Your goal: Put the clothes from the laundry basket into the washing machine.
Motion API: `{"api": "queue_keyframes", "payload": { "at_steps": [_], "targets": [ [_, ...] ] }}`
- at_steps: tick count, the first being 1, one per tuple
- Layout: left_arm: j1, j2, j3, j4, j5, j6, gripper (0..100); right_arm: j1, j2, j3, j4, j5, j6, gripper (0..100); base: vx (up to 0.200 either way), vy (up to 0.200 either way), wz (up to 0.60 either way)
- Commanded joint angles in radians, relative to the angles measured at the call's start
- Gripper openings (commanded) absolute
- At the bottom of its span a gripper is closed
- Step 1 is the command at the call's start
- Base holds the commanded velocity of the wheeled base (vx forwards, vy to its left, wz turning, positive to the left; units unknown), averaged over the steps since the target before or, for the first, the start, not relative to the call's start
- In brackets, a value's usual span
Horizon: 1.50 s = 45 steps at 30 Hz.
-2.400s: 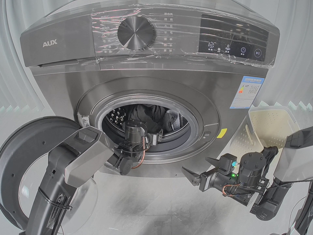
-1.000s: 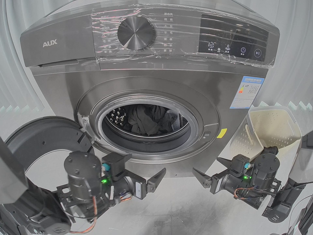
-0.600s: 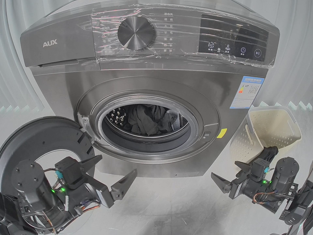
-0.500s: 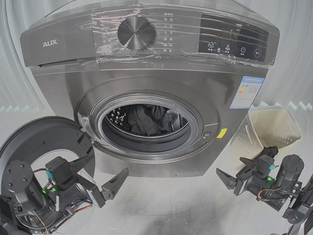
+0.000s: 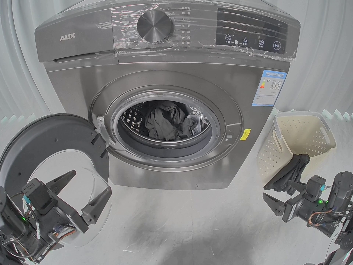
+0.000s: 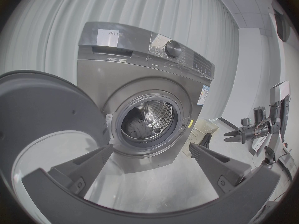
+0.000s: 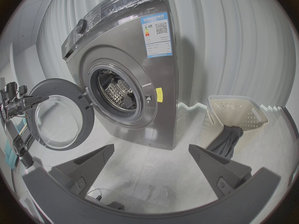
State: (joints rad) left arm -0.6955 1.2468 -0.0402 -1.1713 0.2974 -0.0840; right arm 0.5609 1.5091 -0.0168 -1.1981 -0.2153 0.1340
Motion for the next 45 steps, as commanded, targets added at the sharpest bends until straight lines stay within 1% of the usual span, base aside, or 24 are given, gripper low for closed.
{"api": "queue_keyframes", "payload": {
  "at_steps": [1, 3, 6, 9, 10, 12, 16, 18, 19, 20, 22, 24, 27, 31, 32, 33, 34, 35, 37, 38, 41, 42, 44, 45],
  "targets": [
    [0.059, -0.113, 0.037, 0.024, -0.001, 0.024, 100, -0.038, -0.244, 0.017, 0.161, -0.007, 0.006, 100, -0.2, 0.0, 0.0],
    [0.057, -0.155, 0.037, 0.055, -0.001, 0.033, 100, -0.039, -0.291, 0.017, 0.206, -0.027, 0.007, 100, -0.2, 0.0, 0.0],
    [0.059, -0.283, 0.039, 0.196, 0.006, 0.058, 100, -0.044, -0.412, 0.017, 0.307, -0.081, 0.012, 100, -0.2, 0.0, 0.0],
    [0.073, -0.412, 0.039, 0.334, 0.009, 0.053, 100, -0.088, -0.495, 0.017, 0.357, -0.085, 0.012, 100, 0.0, 0.0, 0.0],
    [0.073, -0.412, 0.039, 0.334, 0.009, 0.053, 100, -0.088, -0.495, 0.017, 0.357, -0.085, 0.012, 100, 0.0, 0.0, 0.0],
    [0.113, -0.558, 0.037, 0.524, 0.005, 0.044, 100, -0.131, -0.603, 0.017, 0.454, -0.082, 0.012, 100, 0.0, 0.0, 0.0],
    [0.159, -0.753, 0.039, 0.752, 0.0, 0.041, 100, -0.177, -0.764, 0.017, 0.608, -0.078, 0.009, 100, 0.0, 0.0, 0.0],
    [0.176, -0.785, 0.037, 0.788, 0.0, 0.035, 100, -0.191, -0.805, 0.017, 0.641, -0.078, 0.009, 100, 0.0, 0.0, 0.0],
    [0.215, -0.85, 0.037, 0.846, 0.0, 0.017, 100, -0.237, -0.891, 0.017, 0.724, -0.076, 0.009, 100, 0.0, 0.0, 0.0],
    [0.218, -0.854, 0.037, 0.849, 0.0, 0.017, 100, -0.242, -0.899, 0.017, 0.73, -0.075, 0.009, 100, 0.0, 0.0, 0.0],
    [0.292, -0.937, 0.039, 0.912, 0.0, 0.02, 100, -0.326, -1.05, 0.015, 0.842, -0.064, -0.019, 100, 0.0, 0.0, 0.0],
    [0.344, -0.978, 0.039, 0.952, -0.003, 0.021, 100, -0.372, -1.175, 0.015, 0.91, -0.036, -0.083, 100, 0.0, 0.0, 0.0],
    [0.386, -1.034, 0.039, 0.986, -0.009, 0.024, 100, -0.429, -1.29, 0.014, 1.0, 0.013, -0.125, 100, 0.0, 0.0, 0.0],
    [0.456, -1.084, 0.04, 1.004, -0.087, 0.033, 100, -0.519, -1.449, 0.001, 1.14, 0.136, -0.162, 100, 0.0, 0.0, 0.0],
    [0.459, -1.087, 0.04, 1.004, -0.09, 0.033, 100, -0.523, -1.454, 0.003, 1.144, 0.139, -0.162, 100, 0.0, 0.0, 0.0],
    [0.498, -1.116, 0.04, 1.018, -0.126, 0.03, 100, -0.569, -1.494, -0.006, 1.201, 0.197, -0.154, 100, 0.0, 0.0, 0.0],
    [0.507, -1.124, 0.04, 1.022, -0.133, 0.029, 100, -0.573, -1.498, -0.009, 1.21, 0.203, -0.152, 100, 0.0, 0.0, 0.0],
    [0.55, -1.147, 0.04, 1.041, -0.161, 0.033, 100, -0.573, -1.498, -0.012, 1.216, 0.208, -0.148, 100, 0.0, 0.0, 0.0],
    [0.577, -1.155, 0.04, 1.065, -0.172, 0.038, 100, -0.572, -1.498, -0.009, 1.203, 0.174, -0.151, 100, 0.0, 0.0, 0.0],
    [0.59, -1.155, 0.04, 1.092, -0.162, 0.055, 100, -0.573, -1.498, -0.002, 1.181, 0.102, -0.16, 100, 0.0, 0.0, 0.0],
    [0.608, -1.156, 0.04, 1.099, -0.149, 0.078, 100, -0.57, -1.508, 0.001, 1.18, 0.04, -0.169, 100, 0.0, 0.0, 0.0],
    [0.625, -1.156, 0.04, 1.099, -0.15, 0.087, 100, -0.572, -1.508, 0.0, 1.187, 0.06, -0.169, 100, 0.0, 0.0, 0.0],
    [0.679, -1.181, 0.04, 1.101, -0.181, 0.061, 100, -0.567, -1.501, 0.0, 1.187, 0.149, -0.159, 100, 0.0, 0.0, 0.0],
    [0.703, -1.208, 0.039, 1.102, -0.222, 0.043, 100, -0.567, -1.501, 0.012, 1.19, 0.203, -0.137, 100, 0.0, 0.0, 0.0]
  ]
}}
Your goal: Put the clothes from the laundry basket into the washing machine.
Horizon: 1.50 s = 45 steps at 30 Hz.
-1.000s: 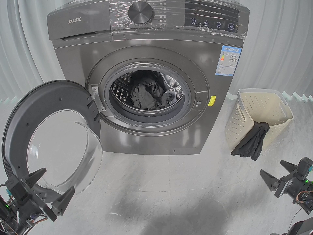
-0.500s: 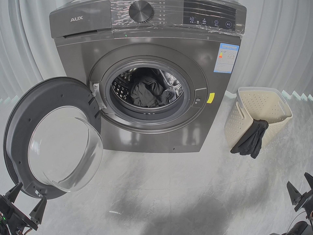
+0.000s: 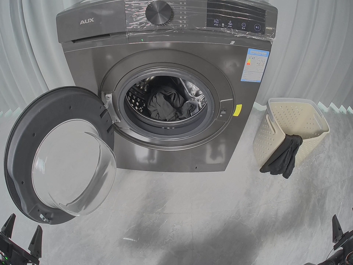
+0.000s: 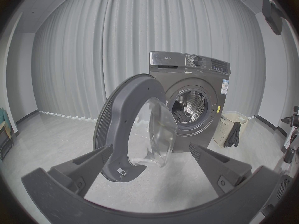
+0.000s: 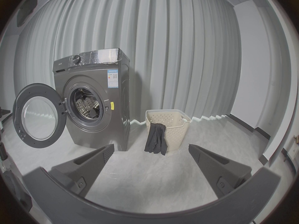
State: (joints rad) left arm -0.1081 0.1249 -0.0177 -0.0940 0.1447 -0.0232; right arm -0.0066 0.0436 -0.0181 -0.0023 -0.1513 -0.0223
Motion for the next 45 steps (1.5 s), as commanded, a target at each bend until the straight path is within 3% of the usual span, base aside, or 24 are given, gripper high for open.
{"api": "queue_keyframes", "payload": {
  "at_steps": [1, 2, 5, 7, 9, 10, 12, 13, 20, 45],
  "targets": [
    [0.117, -0.111, 0.016, 0.027, -0.108, -0.027, 100, 0.005, -0.034, 0.018, -0.001, 0.162, 0.032, 100, 0.0, 0.0, 0.0],
    [0.111, -0.125, 0.018, 0.027, -0.142, -0.034, 100, 0.004, -0.039, 0.018, 0.001, 0.162, 0.033, 100, 0.0, 0.0, 0.0],
    [0.11, -0.125, 0.018, 0.027, -0.146, -0.026, 100, 0.002, -0.039, 0.018, 0.001, 0.147, 0.038, 100, 0.0, 0.0, 0.0],
    [0.11, -0.125, 0.016, 0.039, -0.053, 0.023, 100, 0.002, -0.039, 0.018, 0.004, 0.139, 0.035, 100, 0.0, 0.0, 0.0],
    [0.107, -0.122, 0.01, 0.059, -0.05, 0.031, 100, 0.002, -0.039, 0.018, 0.002, 0.144, 0.032, 100, 0.0, 0.0, 0.0],
    [0.105, -0.122, 0.008, 0.066, -0.074, 0.02, 100, 0.002, -0.039, 0.018, 0.002, 0.144, 0.033, 100, 0.0, 0.0, 0.0],
    [0.107, -0.123, 0.016, 0.094, -0.172, 0.002, 100, 0.004, -0.041, 0.018, 0.002, 0.144, 0.03, 100, 0.0, 0.0, 0.0],
    [0.107, -0.125, 0.016, 0.097, -0.189, 0.009, 100, 0.004, -0.041, 0.018, 0.001, 0.145, 0.03, 100, 0.0, 0.0, 0.0],
    [0.107, -0.125, 0.015, 0.096, -0.162, -0.012, 100, 0.004, -0.041, 0.018, 0.002, 0.145, 0.027, 100, 0.0, -0.029, 0.0],
    [0.107, -0.125, 0.015, 0.097, -0.151, -0.018, 100, 0.004, -0.041, 0.018, 0.002, 0.145, 0.027, 100, 0.0, -0.2, 0.0]
  ]
}}
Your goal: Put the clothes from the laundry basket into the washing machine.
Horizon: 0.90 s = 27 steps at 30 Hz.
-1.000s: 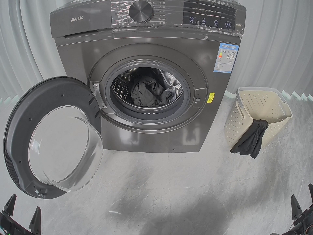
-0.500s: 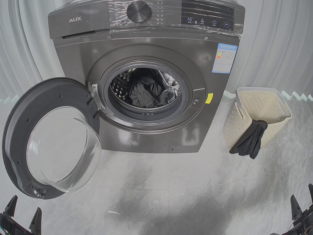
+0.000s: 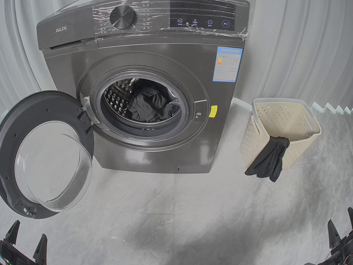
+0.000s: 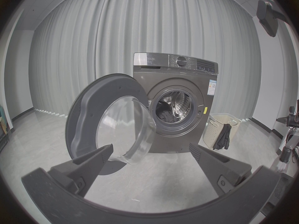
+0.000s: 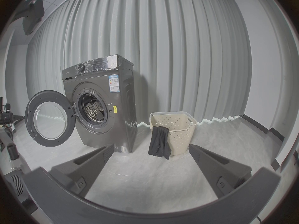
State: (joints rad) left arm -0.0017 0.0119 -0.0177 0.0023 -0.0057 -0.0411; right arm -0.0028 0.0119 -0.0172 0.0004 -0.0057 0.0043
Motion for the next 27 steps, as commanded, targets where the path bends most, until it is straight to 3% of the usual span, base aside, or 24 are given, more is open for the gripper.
{"api": "queue_keyframes", "payload": {
  "at_steps": [1, 27],
  "targets": [
    [0.0, -0.012, 0.015, 0.001, 0.0, 0.0, 100, 0.0, -0.009, 0.017, 0.0, 0.0, 0.0, 100, 0.0, -0.2, 0.0],
    [0.0, -0.012, 0.015, 0.001, 0.0, 0.0, 100, 0.0, -0.009, 0.017, 0.0, 0.0, 0.0, 100, 0.0, -0.2, 0.0]
  ]
}}
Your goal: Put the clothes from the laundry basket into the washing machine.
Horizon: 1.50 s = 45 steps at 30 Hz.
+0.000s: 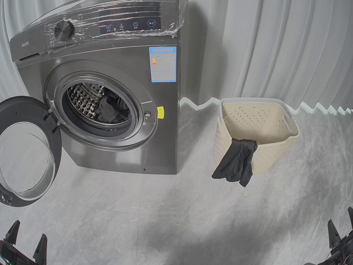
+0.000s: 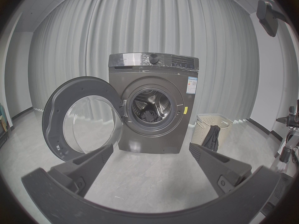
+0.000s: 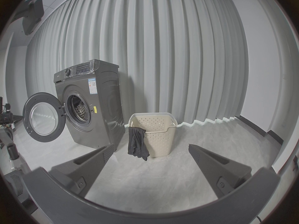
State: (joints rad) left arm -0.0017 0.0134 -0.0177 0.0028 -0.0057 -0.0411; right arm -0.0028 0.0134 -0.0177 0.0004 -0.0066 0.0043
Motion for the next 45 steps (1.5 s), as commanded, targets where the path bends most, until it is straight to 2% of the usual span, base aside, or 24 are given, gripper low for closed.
{"api": "queue_keyframes", "payload": {
  "at_steps": [1, 7, 22, 31, 45],
  "targets": [
    [0.0, -0.013, 0.015, 0.0, 0.0, 0.0, 100, 0.0, -0.01, 0.018, 0.0, 0.0, 0.0, 100, 0.0, -0.2, 0.0],
    [0.0, -0.013, 0.015, 0.0, 0.0, 0.0, 100, 0.0, -0.01, 0.018, 0.0, 0.0, 0.0, 100, 0.0, -0.2, 0.0],
    [0.0, -0.013, 0.015, -0.001, 0.0, 0.009, 100, 0.0, -0.01, 0.018, 0.0, 0.0, 0.0, 100, 0.0, 0.0, 0.0],
    [0.0, -0.013, 0.015, -0.001, 0.0, 0.004, 100, 0.0, -0.01, 0.018, 0.0, 0.0, 0.0, 100, 0.2, 0.0, 0.0],
    [0.0, -0.013, 0.015, 0.0, 0.0, -0.002, 100, 0.0, -0.01, 0.018, 0.0, 0.0, 0.0, 100, 0.0, 0.0, 0.0]
  ]
}}
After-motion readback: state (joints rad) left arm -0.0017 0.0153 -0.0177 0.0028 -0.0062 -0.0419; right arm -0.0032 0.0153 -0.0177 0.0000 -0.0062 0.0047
